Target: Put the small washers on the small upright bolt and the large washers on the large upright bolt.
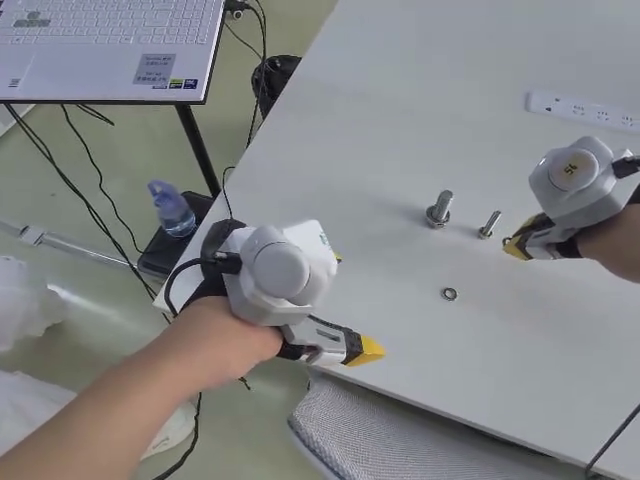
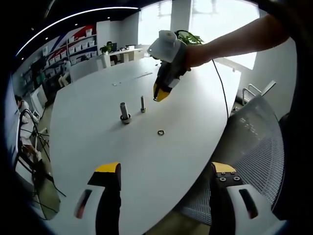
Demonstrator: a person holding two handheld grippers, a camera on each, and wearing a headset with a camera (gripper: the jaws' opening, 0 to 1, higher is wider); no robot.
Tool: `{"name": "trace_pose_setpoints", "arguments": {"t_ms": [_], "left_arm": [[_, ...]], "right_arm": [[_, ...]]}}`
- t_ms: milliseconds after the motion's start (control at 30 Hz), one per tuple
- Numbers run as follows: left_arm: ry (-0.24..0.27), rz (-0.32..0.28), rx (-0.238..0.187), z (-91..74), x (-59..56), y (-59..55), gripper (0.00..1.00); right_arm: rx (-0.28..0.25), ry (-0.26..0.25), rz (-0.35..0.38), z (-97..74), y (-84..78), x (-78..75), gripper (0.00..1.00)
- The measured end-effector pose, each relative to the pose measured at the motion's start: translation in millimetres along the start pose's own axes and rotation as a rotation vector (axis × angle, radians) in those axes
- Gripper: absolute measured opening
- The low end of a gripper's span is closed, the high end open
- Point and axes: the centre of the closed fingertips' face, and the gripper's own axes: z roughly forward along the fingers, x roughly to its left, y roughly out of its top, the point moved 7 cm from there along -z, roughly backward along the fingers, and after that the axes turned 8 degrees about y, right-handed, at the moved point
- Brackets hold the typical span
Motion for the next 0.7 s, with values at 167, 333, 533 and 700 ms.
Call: {"name": "trace_pose_setpoints", "arguments": {"t_ms": [167, 333, 533, 700], "left_arm": [[0.0, -0.005, -0.001, 0.5, 0.1, -0.3, 0.74], [-0.001, -0.016, 0.0, 2.4, -0.3, -2.6, 0.75], [0.002, -0.025, -0.002, 3.2, -0.7, -1.8, 0.78], [0.004, -0.035, -0.004, 2.9, 1.9, -1.7, 0.8]], "right_arm": [[-0.013, -0.012, -0.002, -6.8, 10.6, -8.1, 0.13], [-0.017, -0.015, -0.016, -8.8, 19.7, -12.5, 0.13], [-0.007, -0.015, -0.034, -4.9, 24.3, -23.7, 0.13], [0.004, -0.006, -0.037, 0.4, 28.1, -28.3, 0.13]]}}
